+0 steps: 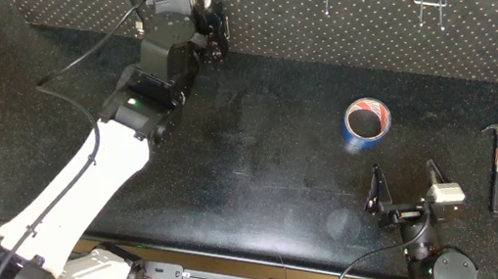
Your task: Place Tools Onto Pegboard
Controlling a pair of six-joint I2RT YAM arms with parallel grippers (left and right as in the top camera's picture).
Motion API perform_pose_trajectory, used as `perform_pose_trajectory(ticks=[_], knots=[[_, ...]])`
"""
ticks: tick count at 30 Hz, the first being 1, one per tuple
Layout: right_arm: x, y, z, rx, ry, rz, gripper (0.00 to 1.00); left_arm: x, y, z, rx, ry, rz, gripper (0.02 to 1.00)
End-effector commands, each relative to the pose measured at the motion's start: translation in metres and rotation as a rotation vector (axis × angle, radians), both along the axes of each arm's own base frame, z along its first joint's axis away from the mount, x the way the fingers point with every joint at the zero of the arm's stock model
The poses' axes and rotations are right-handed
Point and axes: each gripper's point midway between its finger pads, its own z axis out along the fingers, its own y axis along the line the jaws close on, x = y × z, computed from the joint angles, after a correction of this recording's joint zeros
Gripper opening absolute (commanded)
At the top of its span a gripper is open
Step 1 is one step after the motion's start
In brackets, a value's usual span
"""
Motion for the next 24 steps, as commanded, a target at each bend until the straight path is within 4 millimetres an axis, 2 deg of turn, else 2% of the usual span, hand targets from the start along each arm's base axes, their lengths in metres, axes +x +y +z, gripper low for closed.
perform_pose_trajectory(ticks=[1, 3, 8, 10, 15, 24], knots=[[-0.001, 0.003, -0.001, 0.011, 0.002, 0.016, 0.976, 0.011, 0.006, 0.032, 0.039, -0.114, 0.012, 0.027], [-0.001, 0.003, -0.001, 0.011, 0.002, 0.016, 0.976, 0.014, 0.008, 0.031, 0.039, -0.116, 0.019, 0.027], [-0.001, 0.003, -0.001, 0.011, 0.002, 0.016, 0.976, 0.027, 0.009, 0.008, 0.052, -0.080, 0.029, 0.025], [-0.001, 0.003, -0.001, 0.011, 0.002, 0.016, 0.976, 0.032, 0.008, 0.008, 0.049, -0.097, 0.034, 0.027], [-0.001, 0.003, -0.001, 0.011, 0.002, 0.016, 0.976, 0.035, 0.009, -0.001, 0.136, -0.079, 0.017, 0.027], [-0.001, 0.003, -0.001, 0.011, 0.002, 0.016, 0.976, 0.044, 0.007, -0.034, 0.158, -0.013, 0.010, 0.027]])
